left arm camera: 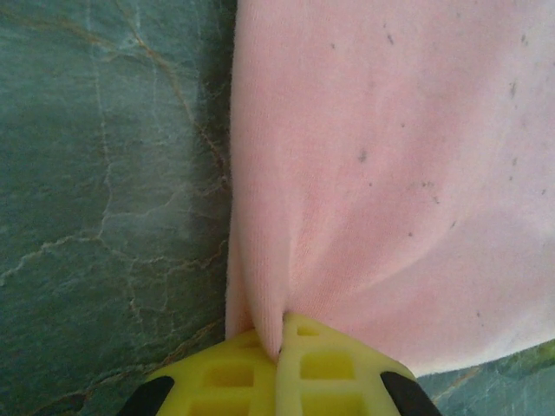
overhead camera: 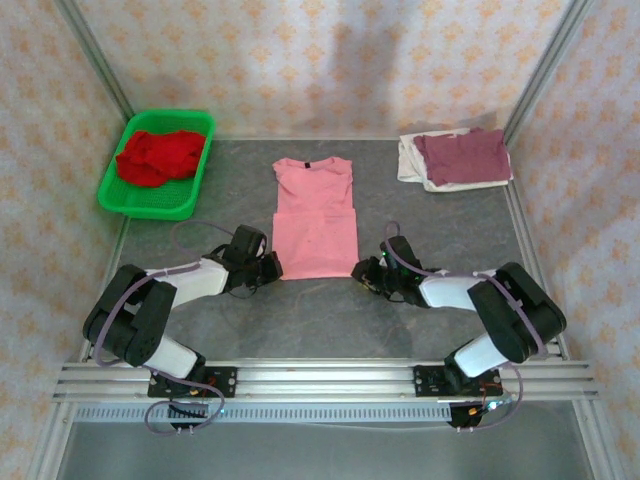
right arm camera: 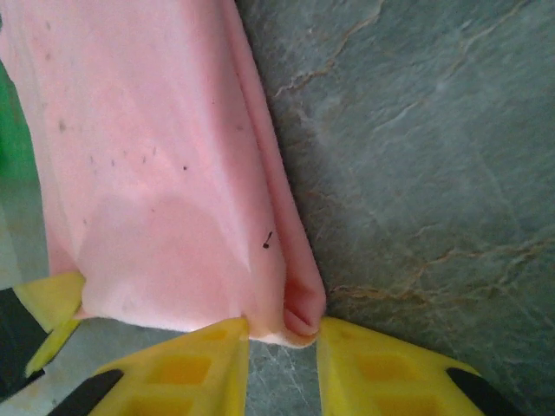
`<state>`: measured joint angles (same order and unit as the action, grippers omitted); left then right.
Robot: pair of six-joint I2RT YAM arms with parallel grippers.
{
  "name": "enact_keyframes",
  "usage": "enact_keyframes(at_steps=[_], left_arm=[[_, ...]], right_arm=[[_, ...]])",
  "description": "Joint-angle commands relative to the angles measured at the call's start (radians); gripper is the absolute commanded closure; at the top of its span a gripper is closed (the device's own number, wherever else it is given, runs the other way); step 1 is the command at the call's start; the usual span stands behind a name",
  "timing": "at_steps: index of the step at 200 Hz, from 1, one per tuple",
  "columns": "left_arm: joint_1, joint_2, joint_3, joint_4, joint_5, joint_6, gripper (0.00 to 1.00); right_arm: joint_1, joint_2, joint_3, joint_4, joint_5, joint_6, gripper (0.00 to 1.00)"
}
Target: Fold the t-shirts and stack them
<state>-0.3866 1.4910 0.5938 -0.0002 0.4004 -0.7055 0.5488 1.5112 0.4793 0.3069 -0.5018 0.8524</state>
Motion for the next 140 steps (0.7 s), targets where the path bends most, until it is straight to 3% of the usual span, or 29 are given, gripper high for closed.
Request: enact_keyframes(at_steps=[1, 61, 97, 140], left_arm=[[-0.008, -0.030, -0.016, -0.015, -0.036, 0.027, 1.00], [-0.007, -0.077, -0.012, -0.059, -0.064, 0.035, 1.00], [-0.017, -0.210, -0.064, -0.137, -0.157, 0.066, 1.00], [-0.112, -0.319, -0.176, -0.163, -0.116, 0.043, 1.00]], right_arm=[[0.011, 0.046, 0.044, 0.108, 0.026, 0.020, 0.77], [0.022, -0.025, 0.093, -0.079, 0.079, -0.010, 1.00], [0.023, -0.123, 0.040, -0.174, 0.091, -0.061, 1.00], [0.121, -0.269, -0.071, -0.226, 0.089, -0.065, 1.00]])
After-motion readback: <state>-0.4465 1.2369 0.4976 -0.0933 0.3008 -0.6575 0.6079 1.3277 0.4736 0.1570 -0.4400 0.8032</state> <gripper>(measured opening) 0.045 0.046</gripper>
